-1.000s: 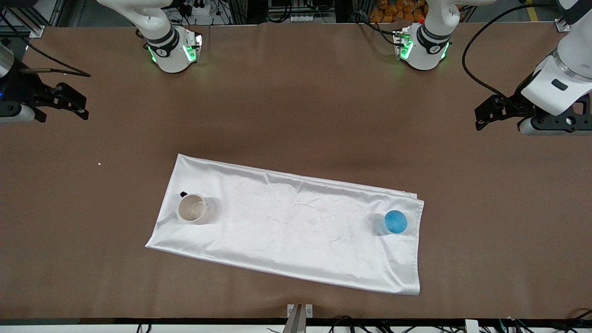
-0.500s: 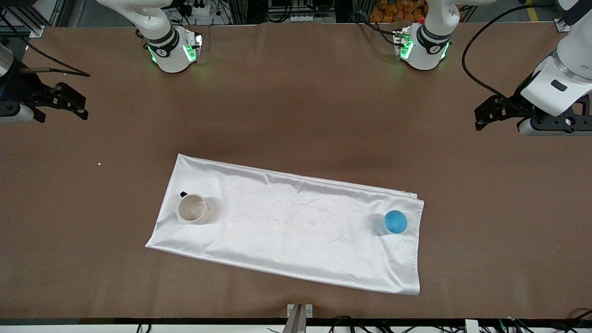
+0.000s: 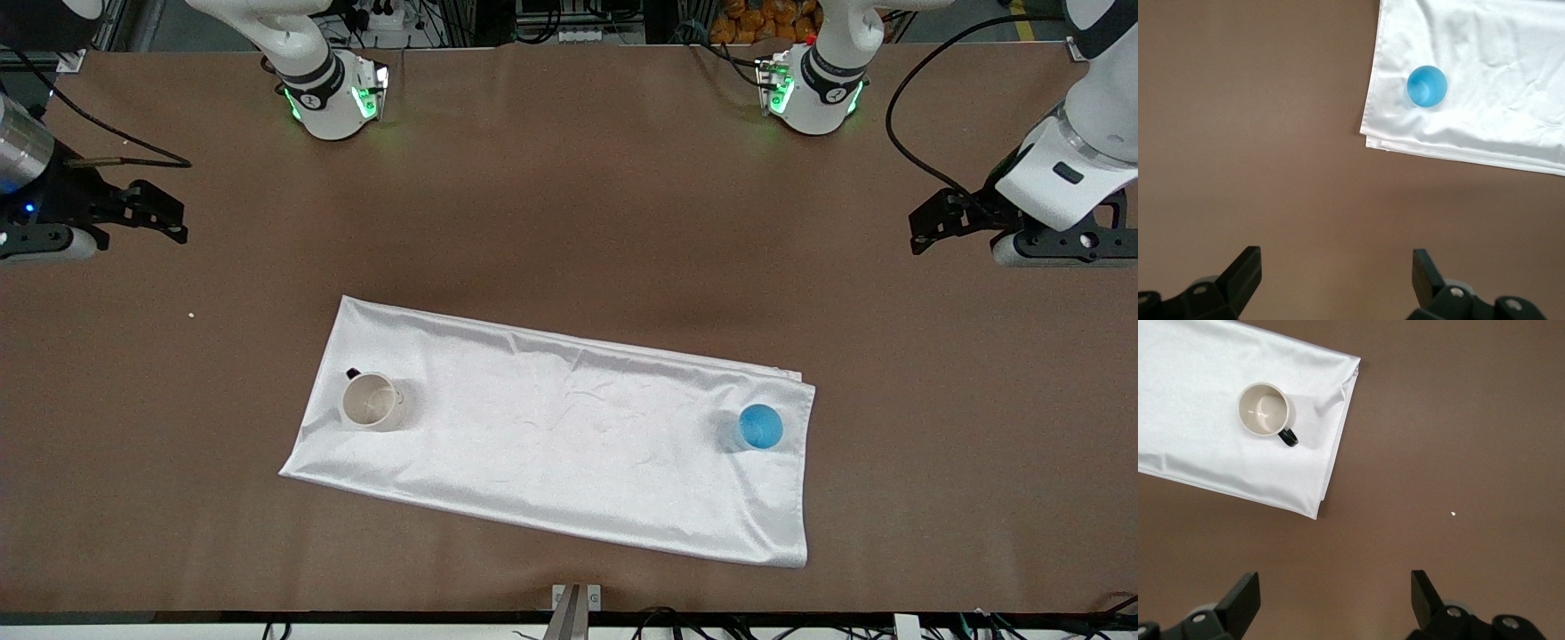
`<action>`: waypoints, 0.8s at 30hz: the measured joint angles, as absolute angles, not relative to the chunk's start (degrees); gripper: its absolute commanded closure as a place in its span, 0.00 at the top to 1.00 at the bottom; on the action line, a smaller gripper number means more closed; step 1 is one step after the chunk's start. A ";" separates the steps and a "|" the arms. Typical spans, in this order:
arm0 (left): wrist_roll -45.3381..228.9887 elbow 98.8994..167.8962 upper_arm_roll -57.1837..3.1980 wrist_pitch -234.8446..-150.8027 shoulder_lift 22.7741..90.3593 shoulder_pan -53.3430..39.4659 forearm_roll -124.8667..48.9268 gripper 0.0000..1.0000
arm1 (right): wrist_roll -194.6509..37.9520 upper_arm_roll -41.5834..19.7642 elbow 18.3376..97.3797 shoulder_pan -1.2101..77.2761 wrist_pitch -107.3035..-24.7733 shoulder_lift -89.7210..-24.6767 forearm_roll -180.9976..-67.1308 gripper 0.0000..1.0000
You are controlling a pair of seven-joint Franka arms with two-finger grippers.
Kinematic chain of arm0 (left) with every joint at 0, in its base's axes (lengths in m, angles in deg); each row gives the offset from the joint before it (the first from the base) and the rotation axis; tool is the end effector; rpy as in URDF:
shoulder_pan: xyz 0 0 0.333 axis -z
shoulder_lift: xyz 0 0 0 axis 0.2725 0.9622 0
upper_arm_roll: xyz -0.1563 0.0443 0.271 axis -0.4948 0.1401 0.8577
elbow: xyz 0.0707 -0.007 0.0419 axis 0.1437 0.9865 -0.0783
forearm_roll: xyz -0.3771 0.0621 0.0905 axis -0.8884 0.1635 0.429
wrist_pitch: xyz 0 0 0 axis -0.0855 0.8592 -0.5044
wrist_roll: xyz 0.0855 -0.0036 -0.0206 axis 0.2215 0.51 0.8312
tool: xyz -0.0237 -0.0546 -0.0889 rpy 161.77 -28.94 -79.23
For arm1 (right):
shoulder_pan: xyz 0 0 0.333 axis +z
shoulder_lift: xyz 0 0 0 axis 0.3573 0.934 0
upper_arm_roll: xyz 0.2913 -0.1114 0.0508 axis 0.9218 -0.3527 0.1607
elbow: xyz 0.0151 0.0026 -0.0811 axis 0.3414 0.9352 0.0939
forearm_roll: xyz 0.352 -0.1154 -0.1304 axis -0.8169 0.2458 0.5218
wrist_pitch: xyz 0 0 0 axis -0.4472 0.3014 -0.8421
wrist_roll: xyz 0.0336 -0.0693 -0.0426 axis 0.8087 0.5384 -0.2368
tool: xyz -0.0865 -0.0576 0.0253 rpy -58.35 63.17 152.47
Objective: Place blue cup into white mug on table
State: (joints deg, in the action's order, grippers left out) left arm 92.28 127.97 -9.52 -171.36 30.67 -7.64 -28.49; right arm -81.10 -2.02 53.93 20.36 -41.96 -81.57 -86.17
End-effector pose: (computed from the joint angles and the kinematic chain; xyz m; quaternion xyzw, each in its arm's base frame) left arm 0.5540 -0.0863 0.6015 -0.9997 0.0181 -0.0144 0.0023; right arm 0.5490 0.0259 0.5945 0.9987 0.0452 -0.0238 0.0089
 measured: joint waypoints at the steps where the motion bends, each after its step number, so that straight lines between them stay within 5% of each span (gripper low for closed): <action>1: 92.26 127.97 -9.51 -171.36 30.76 -7.64 -28.49 1.00 | -81.09 -2.02 53.93 20.55 -41.99 -81.11 -86.17 1.00; 24: 92.16 127.92 -10.29 -172.82 35.08 -7.05 -28.49 1.00 | -80.82 -1.88 56.24 27.34 -47.01 -74.96 -86.17 0.98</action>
